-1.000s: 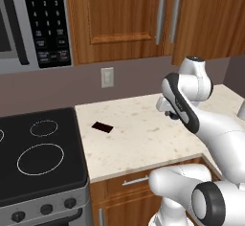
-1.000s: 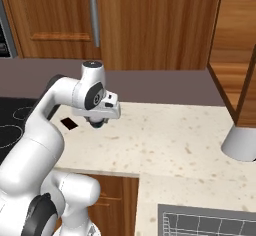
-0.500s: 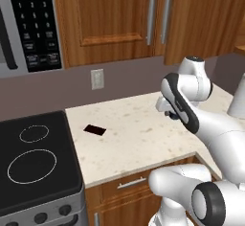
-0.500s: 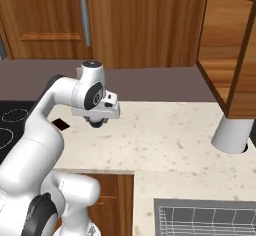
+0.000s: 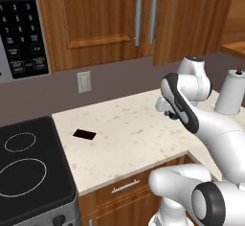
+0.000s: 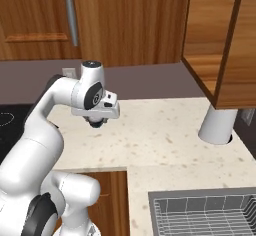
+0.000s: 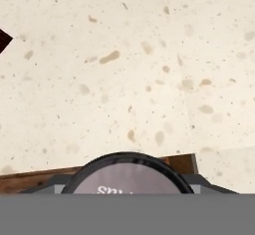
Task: Pick the yogurt and canned food from the counter and place them in the cabinets closest to them.
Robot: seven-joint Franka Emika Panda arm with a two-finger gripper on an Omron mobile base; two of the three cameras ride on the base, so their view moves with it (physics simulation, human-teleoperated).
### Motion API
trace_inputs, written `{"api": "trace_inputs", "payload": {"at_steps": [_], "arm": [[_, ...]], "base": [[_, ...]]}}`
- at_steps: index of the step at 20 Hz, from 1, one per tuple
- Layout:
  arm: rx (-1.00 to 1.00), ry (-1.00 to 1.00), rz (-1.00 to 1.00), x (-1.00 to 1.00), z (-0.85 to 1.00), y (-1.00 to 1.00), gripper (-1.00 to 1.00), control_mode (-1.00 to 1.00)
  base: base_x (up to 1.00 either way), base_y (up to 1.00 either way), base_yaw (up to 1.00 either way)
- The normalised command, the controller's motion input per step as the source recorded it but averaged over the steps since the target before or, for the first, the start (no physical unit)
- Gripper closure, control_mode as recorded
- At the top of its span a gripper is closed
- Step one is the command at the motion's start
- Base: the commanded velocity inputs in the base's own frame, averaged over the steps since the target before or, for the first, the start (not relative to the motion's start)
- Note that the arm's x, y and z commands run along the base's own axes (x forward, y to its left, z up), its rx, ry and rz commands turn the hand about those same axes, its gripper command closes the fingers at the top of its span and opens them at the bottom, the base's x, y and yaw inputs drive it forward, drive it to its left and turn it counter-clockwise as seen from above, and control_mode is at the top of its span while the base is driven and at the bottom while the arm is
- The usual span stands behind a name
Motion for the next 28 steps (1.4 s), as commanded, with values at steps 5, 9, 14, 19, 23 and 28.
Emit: {"api": "trace_inputs", "payload": {"at_steps": [5,9,14,19,23,28], "arm": [[0.00,0.00,0.00,0.00,0.00,0.00,1.00,1.00],[0.00,0.00,0.00,0.00,0.00,0.00,1.00,1.00],[0.00,0.00,0.00,0.00,0.00,0.00,1.00,1.00],[0.00,0.00,0.00,0.00,0.00,0.00,1.00,1.00],[0.00,0.00,0.00,0.00,0.00,0.00,1.00,1.00],[0.00,0.00,0.00,0.00,0.00,0.00,1.00,1.00]], "base": [[-0.01,-0.13,-0.24],[-0.01,-0.14,-0.25],[-0.09,-0.16,-0.27],[-0.25,-0.14,-0.30],[-0.23,-0.13,-0.30],[-0.20,-0.14,-0.31]]}}
